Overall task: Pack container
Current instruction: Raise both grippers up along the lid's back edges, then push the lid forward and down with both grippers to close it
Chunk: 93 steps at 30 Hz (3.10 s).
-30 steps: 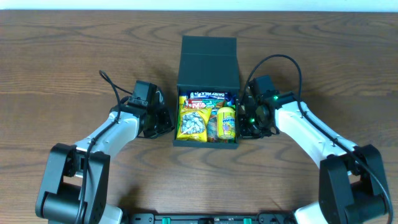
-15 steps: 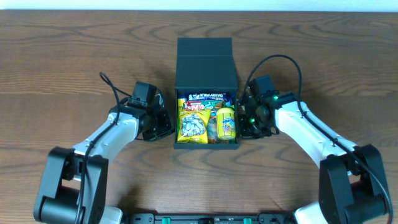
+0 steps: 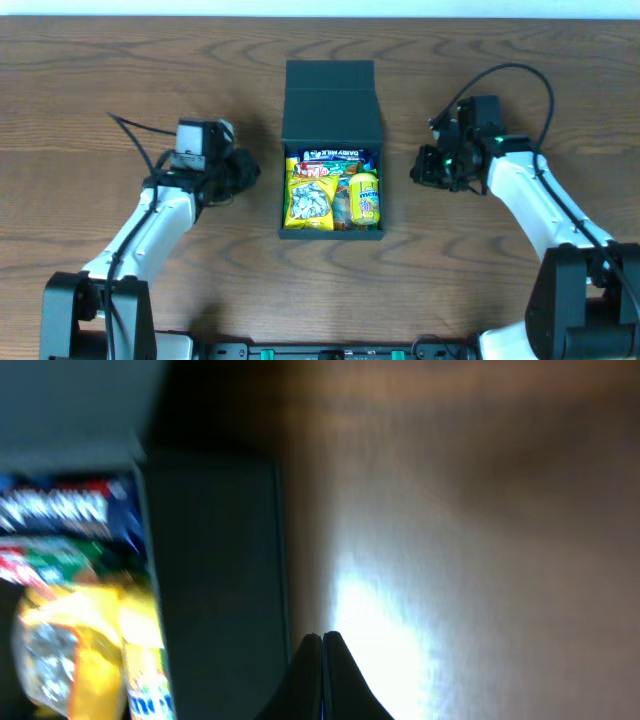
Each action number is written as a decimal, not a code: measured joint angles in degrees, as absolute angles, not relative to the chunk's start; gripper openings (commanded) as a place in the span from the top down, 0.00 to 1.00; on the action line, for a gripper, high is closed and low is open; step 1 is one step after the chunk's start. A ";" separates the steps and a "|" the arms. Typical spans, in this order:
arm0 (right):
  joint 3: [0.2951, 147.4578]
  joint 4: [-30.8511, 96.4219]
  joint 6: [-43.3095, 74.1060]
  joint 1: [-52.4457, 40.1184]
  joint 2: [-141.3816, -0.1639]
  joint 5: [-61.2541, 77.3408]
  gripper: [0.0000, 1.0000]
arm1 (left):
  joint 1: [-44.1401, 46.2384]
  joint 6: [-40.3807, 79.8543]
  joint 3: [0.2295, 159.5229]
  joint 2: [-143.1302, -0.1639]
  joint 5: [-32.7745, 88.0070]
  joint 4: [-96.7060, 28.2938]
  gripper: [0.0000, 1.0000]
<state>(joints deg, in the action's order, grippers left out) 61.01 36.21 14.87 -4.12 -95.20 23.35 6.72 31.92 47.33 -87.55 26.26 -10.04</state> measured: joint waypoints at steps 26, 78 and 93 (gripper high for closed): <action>72.75 18.83 26.65 -3.99 -118.15 40.60 0.99 | 6.20 34.89 82.26 -120.51 34.11 -20.82 0.94; 74.08 -3.92 27.83 -2.87 -119.77 70.37 0.99 | 7.68 21.34 93.17 -118.26 47.40 -26.96 0.94; 74.26 13.56 24.75 -3.14 -110.52 62.65 0.99 | 7.75 10.50 93.58 -110.85 45.25 -40.77 0.94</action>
